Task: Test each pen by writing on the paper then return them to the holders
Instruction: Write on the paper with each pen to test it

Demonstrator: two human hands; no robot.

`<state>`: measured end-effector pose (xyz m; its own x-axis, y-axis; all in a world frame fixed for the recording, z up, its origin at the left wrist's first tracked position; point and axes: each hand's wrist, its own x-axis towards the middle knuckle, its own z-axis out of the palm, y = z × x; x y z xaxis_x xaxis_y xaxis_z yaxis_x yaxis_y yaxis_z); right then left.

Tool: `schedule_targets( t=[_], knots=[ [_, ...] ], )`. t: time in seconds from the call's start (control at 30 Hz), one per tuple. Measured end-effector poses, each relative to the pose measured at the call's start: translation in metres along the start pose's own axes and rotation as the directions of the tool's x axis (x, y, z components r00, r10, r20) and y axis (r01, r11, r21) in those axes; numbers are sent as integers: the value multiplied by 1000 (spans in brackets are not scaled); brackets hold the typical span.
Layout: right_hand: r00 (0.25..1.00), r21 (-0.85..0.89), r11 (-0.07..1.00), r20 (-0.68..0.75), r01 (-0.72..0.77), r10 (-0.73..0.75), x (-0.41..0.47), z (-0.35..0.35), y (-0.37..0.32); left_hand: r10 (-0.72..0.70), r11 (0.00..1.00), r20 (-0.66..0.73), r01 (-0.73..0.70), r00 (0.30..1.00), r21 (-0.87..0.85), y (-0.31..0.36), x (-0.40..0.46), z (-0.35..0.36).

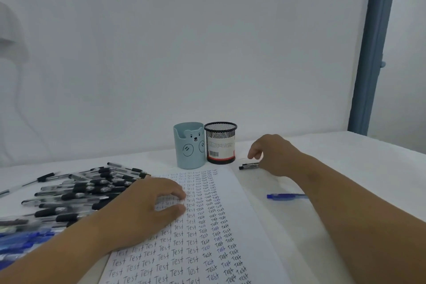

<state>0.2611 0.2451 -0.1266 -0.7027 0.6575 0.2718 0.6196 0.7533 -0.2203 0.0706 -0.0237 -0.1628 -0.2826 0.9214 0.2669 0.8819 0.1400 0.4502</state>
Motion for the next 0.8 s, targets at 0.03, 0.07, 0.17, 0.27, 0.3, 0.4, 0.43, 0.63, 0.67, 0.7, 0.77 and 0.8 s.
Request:
schedule_targets(
  t=[0.03,0.07,0.17,0.27,0.3,0.4,0.43,0.63,0.67,0.7,0.77,0.8],
  knots=[
    [999,25,999,-9,39,-38,-1,1,-6,1,1000,-11,-1,1000,-1,1,-1,-1],
    [995,61,994,-24,93,-92,-4,1,-15,8,1000,-31,-7,999,15,4,-2,-3],
    [949,185,931,-40,316,-314,-20,7,-56,17,998,-140,-7,990,68,16,-3,-15],
    [868,288,836,33,467,-496,-44,13,-103,39,998,-297,-24,954,54,22,-2,-39],
    [840,303,808,44,505,-541,-50,16,-114,35,998,-316,-19,948,55,23,-5,-48],
    [775,303,750,54,588,-630,-63,23,-134,0,996,-241,21,970,84,22,-22,-74],
    [765,300,743,61,598,-641,-66,26,-137,-22,996,-198,39,980,86,22,-31,-81],
    [704,267,693,67,670,-707,-78,37,-146,-118,971,-69,130,991,200,-1,-96,-107],
    [696,251,688,72,681,-714,-78,38,-148,-126,960,-65,138,990,244,-5,-105,-109],
    [694,238,688,74,685,-716,-78,40,-149,-143,948,-60,154,988,280,-11,-112,-110],
    [700,230,695,71,682,-710,-78,42,-150,-195,933,-46,200,980,300,-19,-124,-111],
    [702,232,695,65,681,-710,-78,43,-149,-215,930,-37,216,976,297,-24,-129,-112]
  ],
)
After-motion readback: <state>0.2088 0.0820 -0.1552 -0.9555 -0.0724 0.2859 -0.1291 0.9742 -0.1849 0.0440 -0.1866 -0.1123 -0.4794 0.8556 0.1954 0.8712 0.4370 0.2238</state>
